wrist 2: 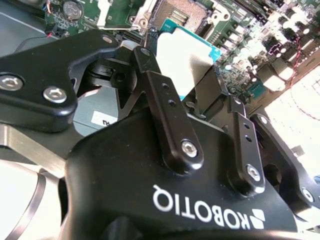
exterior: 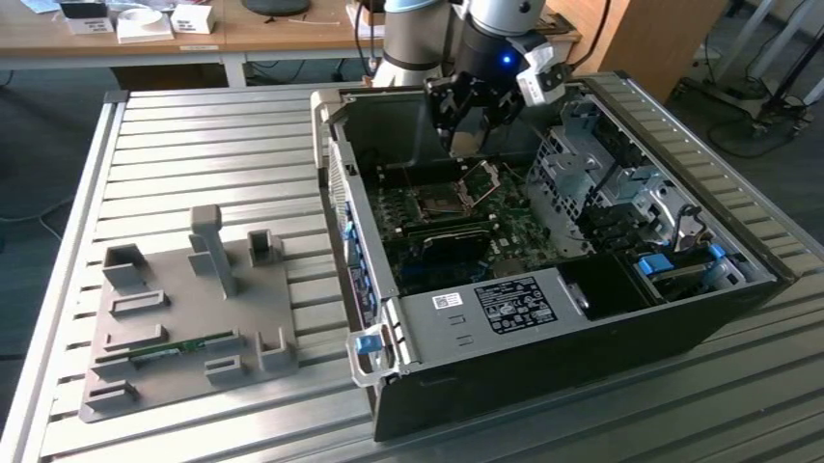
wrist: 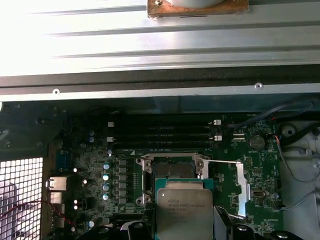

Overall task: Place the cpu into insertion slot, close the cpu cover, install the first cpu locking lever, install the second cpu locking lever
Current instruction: 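Place the cpu into insertion slot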

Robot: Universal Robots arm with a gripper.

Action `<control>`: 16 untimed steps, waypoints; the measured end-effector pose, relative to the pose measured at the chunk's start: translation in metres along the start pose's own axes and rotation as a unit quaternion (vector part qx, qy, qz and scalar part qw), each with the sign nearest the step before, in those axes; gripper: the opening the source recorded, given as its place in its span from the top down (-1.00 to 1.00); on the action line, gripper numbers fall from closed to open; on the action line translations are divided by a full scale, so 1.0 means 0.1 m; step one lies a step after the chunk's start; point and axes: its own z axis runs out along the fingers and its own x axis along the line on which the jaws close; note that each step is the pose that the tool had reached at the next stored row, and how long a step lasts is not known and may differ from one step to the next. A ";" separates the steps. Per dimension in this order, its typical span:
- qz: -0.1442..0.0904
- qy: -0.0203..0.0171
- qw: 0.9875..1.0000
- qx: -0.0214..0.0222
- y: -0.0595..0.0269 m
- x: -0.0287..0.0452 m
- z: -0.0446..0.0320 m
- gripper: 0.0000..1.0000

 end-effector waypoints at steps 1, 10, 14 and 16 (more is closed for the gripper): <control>0.000 0.000 1.000 0.000 -0.002 0.007 0.004 -0.08; 0.000 -0.001 1.000 0.000 -0.028 0.057 0.103 -0.08; 0.000 -0.001 1.000 0.000 -0.035 0.068 0.152 -0.08; 0.000 -0.001 1.000 0.000 -0.039 0.073 0.173 -0.08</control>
